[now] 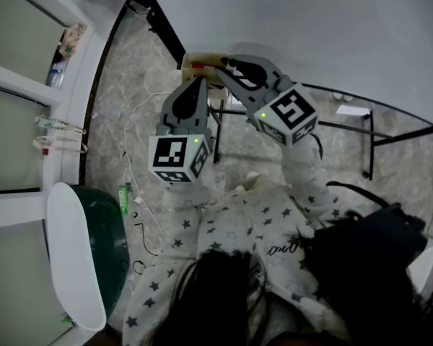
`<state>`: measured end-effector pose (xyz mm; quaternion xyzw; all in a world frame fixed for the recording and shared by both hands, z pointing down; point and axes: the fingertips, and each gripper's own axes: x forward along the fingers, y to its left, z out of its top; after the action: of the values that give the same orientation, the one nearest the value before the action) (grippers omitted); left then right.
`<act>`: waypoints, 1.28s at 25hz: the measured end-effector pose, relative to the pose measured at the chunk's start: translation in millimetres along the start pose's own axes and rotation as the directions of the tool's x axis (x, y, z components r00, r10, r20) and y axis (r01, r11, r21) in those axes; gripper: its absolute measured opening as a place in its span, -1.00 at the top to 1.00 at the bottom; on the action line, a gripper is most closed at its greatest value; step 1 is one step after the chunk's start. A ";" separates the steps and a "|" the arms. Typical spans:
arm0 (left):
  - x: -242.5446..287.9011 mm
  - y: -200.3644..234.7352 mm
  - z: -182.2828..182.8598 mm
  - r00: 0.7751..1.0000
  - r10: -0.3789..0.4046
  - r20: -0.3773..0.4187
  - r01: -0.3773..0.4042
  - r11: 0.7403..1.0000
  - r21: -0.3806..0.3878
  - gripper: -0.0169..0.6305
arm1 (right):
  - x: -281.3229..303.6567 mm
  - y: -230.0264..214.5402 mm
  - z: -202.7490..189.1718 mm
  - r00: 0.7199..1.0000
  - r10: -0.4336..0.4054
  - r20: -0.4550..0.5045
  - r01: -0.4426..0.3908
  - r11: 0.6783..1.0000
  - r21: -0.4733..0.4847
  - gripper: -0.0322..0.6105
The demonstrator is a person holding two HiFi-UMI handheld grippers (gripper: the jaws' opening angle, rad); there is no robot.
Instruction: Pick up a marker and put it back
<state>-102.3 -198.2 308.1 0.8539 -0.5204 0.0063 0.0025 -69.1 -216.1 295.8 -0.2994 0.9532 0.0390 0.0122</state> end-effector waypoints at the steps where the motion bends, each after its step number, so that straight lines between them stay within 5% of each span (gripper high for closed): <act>1: 0.2 -2.5 3.9 1.000 -0.009 0.004 0.009 1.000 0.001 0.95 | -1.8 -0.7 4.5 1.000 -0.003 0.007 0.003 1.000 -0.001 0.67; 12: -6.5 -25.9 43.1 0.995 -0.084 0.045 0.083 0.996 0.012 0.95 | -24.0 3.6 43.8 0.999 -0.020 0.035 0.022 0.999 -0.048 0.67; 32: -2.4 -27.2 39.2 0.994 -0.098 0.046 0.098 0.995 0.004 0.95 | -27.5 1.4 43.1 0.999 -0.026 0.040 0.028 0.998 -0.049 0.67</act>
<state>-79.0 -184.1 268.9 0.8783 -0.4778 -0.0131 -0.0100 -47.3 -195.7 254.2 -0.3118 0.9474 0.0684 0.0241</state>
